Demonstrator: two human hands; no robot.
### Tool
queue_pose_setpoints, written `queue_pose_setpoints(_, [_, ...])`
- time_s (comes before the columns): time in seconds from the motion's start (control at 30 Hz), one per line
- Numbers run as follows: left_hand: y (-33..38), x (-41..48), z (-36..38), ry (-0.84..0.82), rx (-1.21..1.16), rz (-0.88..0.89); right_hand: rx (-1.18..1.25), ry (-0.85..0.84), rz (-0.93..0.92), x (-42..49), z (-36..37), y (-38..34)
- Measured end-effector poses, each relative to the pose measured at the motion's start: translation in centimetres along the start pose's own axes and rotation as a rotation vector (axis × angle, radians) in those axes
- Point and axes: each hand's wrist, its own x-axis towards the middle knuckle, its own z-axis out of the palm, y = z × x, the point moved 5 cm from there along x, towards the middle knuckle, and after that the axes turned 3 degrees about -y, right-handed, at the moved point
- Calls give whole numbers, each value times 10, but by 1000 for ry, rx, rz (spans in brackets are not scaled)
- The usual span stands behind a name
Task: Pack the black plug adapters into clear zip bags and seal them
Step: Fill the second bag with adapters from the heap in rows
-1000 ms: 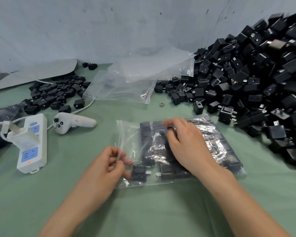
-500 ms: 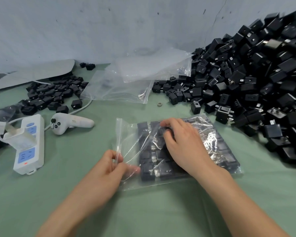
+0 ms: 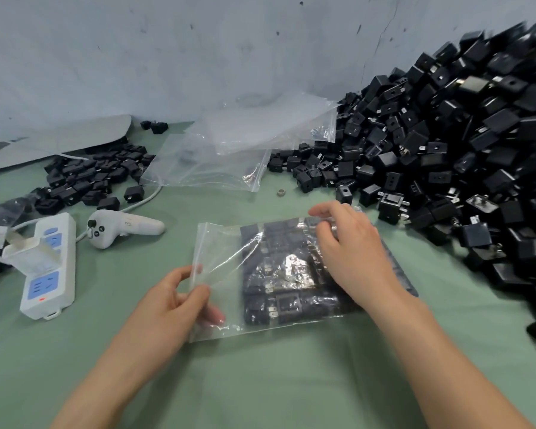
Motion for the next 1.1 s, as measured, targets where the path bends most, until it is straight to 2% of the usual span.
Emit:
queue_pose_setpoints(0.13, [-9, 1, -5, 57, 12, -3, 17, 28, 64, -3, -16, 12])
queue_pose_setpoints(0.23, [-9, -1, -12, 240, 83, 68, 101, 85, 115, -6, -28, 20])
queue_pose_setpoints(0.33, [8, -6, -18, 457, 104, 215, 423, 182, 310, -6, -44, 36])
queue_pose_setpoints(0.4, [27, -5, -9, 487, 81, 311, 760, 276, 540, -8, -52, 54])
queue_pose_setpoints(0.5, [70, 11, 33, 344, 81, 442, 1177, 455, 828, -22, -55, 81])
queue_pose_setpoints(0.57, [106, 29, 75, 171, 168, 512, 1351, 531, 900, -30, -54, 90])
queue_pose_setpoints(0.7, [163, 77, 152, -99, 485, 585, 1393, 523, 941, -27, -60, 96])
queue_pose_setpoints(0.83, [184, 128, 199, -278, 811, 463, 1380, 449, 964, -19, -60, 98])
queue_pose_setpoints(0.93, [186, 153, 219, -318, 924, 371, 1392, 446, 966, -14, -61, 100])
queue_pose_setpoints(1.1, [191, 168, 239, -238, 983, 301, 1363, 441, 953, -5, -62, 101])
